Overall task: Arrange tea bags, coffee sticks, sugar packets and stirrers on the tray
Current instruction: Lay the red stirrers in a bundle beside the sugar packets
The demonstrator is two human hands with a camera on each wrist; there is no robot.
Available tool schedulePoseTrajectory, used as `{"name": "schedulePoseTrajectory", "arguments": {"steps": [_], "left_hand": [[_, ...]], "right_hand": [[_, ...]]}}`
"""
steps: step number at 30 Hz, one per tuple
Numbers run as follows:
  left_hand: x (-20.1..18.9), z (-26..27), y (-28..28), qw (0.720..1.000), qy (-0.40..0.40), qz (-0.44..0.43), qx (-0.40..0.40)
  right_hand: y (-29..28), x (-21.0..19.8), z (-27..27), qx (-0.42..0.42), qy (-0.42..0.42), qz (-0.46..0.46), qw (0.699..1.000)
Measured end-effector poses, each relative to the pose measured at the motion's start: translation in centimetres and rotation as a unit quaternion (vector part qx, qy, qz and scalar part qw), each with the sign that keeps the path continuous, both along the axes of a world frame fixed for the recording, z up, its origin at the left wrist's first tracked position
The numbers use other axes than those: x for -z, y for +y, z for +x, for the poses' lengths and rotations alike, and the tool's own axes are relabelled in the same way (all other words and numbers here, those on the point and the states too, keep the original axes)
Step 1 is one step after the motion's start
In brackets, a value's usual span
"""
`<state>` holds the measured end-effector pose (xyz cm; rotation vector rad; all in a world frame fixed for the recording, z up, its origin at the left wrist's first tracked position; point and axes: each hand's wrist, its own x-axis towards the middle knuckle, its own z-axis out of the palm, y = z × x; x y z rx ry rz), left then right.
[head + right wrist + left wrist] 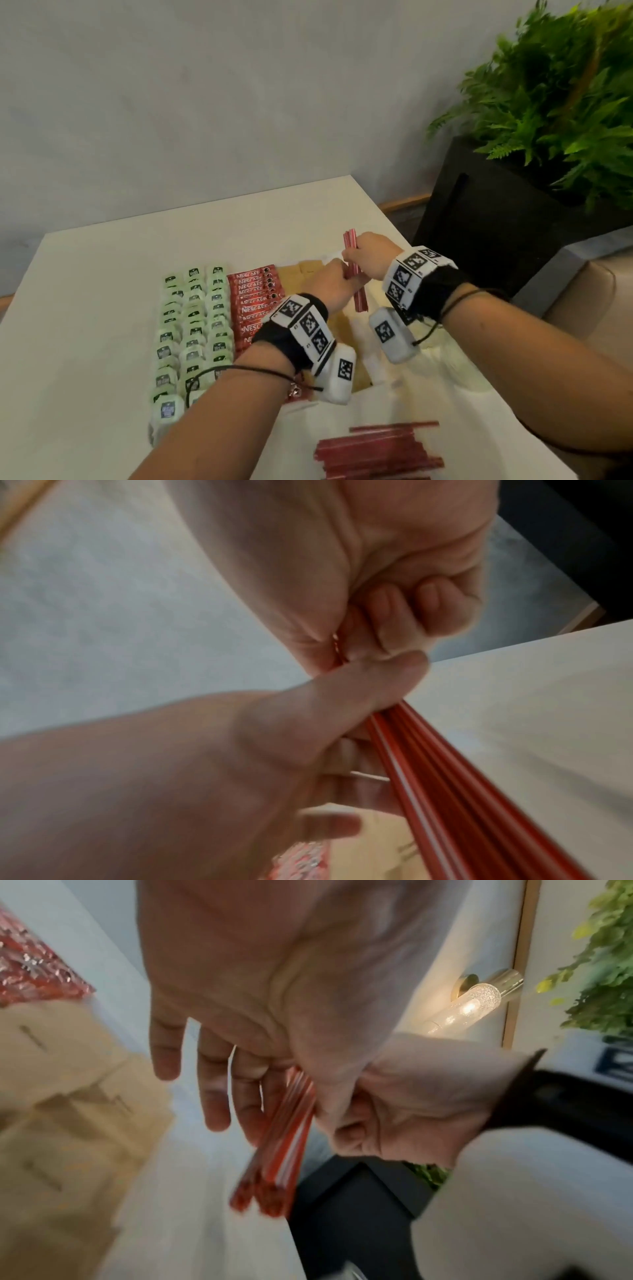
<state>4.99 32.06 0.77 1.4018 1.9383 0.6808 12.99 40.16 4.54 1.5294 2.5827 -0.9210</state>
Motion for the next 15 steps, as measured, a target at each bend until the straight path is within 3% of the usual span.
{"name": "schedulePoseTrajectory", "arguments": {"steps": [4,8,15], "left_hand": [[3.3,-2.4,1.6,0.99,0.128,-0.049,-0.019],[5.3,-2.3,1.8,0.976,0.185,-0.116,0.016],[5.3,-1.5,1.5,0.939,0.293,-0.171,0.052]], "right_hand": [[2.1,2.6,-1.6,-0.028,-0.084,0.015,0.996],[2.5,4.8,-2.7,-0.078,-0.141,0.026,0.987],[3.2,5.4,-2.0,0.011,-0.122,-0.01,0.992]]}}
